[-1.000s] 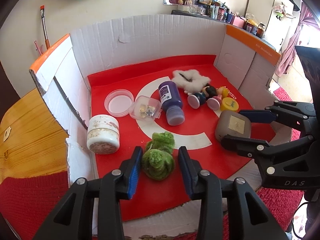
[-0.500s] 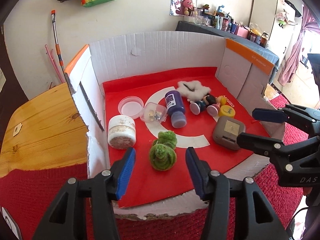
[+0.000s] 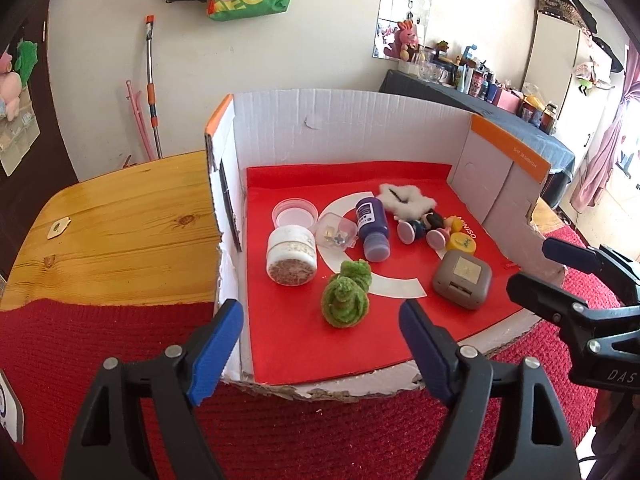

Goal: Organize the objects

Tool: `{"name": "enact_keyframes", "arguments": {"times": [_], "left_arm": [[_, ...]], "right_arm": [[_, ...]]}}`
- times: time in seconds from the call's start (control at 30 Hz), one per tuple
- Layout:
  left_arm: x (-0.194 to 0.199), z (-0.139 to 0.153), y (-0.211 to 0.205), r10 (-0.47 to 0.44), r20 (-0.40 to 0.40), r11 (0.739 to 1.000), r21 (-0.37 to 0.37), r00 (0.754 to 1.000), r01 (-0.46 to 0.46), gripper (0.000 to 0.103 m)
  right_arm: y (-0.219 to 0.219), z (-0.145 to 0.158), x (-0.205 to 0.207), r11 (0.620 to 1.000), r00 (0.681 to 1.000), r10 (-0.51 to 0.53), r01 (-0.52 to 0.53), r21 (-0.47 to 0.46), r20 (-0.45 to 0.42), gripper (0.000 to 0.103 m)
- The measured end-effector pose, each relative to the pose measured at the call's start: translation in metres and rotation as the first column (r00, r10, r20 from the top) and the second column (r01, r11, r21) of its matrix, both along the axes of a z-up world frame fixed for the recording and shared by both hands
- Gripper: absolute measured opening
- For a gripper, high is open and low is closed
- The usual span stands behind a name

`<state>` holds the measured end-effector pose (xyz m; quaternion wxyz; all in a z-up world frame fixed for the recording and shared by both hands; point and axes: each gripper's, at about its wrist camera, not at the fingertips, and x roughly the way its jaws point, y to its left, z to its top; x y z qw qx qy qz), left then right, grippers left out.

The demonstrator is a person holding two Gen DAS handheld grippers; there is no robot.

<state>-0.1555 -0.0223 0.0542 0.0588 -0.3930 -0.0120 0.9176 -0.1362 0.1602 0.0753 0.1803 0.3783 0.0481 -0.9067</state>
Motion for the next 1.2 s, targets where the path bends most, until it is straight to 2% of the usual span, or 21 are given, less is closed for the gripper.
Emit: {"name": "enact_keyframes", "arguments": {"times": [0.17,0.57,0.67,0.77,1.0,1.2], "left_arm": [[0.009,0.002,0.003,0.006,-0.029,1.000,-0.019,1.000,-0.006,0.087],[0.025,0.004,0.005,0.049,-0.097,0.997,-0.057,0.994,-0.055,0.098],[0.026,0.003,0.006,0.056,-0.105,0.996,-0.070,0.993,-0.063,0.098],[0.028,0.003,0.005,0.058,-0.113,0.995,-0.072,0.992,-0.066,0.100],[0.030,0.003,0.004,0.067,-0.132,0.994,-0.081,0.989,-0.078,0.103],[0.027,-0.002,0.002,0.083,-0.116,0.993,-0.077,0.990,-0.092,0.103]], "right_arm": [[0.003,0.000,0.007,0.999,0.999,-0.045,0.044,-0.016,-0.024,0.089],[0.005,-0.009,0.017,0.995,0.995,-0.096,0.095,-0.023,-0.039,0.089],[0.003,-0.011,0.019,0.995,0.994,-0.097,0.097,-0.012,-0.051,0.090],[0.003,-0.010,0.021,0.995,0.993,-0.099,0.098,-0.018,-0.059,0.096],[0.004,-0.011,0.024,0.993,0.990,-0.117,0.117,-0.005,-0.080,0.097],[0.003,-0.014,0.023,0.992,0.989,-0.121,0.122,0.010,-0.089,0.099]]}}
